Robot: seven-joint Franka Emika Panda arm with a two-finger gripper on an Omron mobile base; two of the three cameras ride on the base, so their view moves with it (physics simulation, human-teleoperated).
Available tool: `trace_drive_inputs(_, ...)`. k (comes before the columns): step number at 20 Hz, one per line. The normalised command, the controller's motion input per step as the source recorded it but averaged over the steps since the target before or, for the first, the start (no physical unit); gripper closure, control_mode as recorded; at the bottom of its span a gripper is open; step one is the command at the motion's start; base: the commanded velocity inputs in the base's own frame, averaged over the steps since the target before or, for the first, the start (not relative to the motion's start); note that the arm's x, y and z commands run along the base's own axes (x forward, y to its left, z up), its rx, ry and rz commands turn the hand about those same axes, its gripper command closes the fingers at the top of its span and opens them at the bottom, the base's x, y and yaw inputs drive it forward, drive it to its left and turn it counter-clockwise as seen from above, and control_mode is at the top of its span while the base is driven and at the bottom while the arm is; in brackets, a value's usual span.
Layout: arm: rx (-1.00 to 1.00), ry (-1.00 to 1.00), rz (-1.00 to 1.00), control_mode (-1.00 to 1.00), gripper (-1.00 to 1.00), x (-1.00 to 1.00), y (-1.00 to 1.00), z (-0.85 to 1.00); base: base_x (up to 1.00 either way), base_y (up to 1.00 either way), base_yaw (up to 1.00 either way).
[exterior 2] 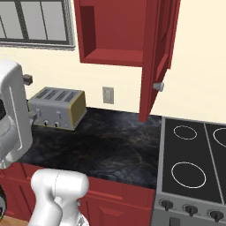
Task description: Close all open cabinet doors.
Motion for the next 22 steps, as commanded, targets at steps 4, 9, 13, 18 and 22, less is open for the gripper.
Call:
trace_drive_inputs(4,0.0,-0.18,-0.11,-1.0,-1.0,-0.09,-0.46,-0.02,0.0,0.0,0.0)
trace_drive_inputs(9,0.01,0.03,-0.02,-1.0,-1.0,-0.03,-0.63,0.13,0.0,0.0,0.0)
trace_drive_inputs(13,0.0,0.13,0.0,-1.0,-1.0,-0.13,-0.78,0.13,0.0,0.0,0.0)
trace_drive_inputs(18,0.0,0.11,0.0,-1.0,-1.0,-0.26,-0.78,0.02,0.0,0.0,0.0)
trace_drive_inputs(22,0.0,0.0,0.0,-1.0,-1.0,-0.1,-0.57,-0.01,0.0,0.0,0.0)
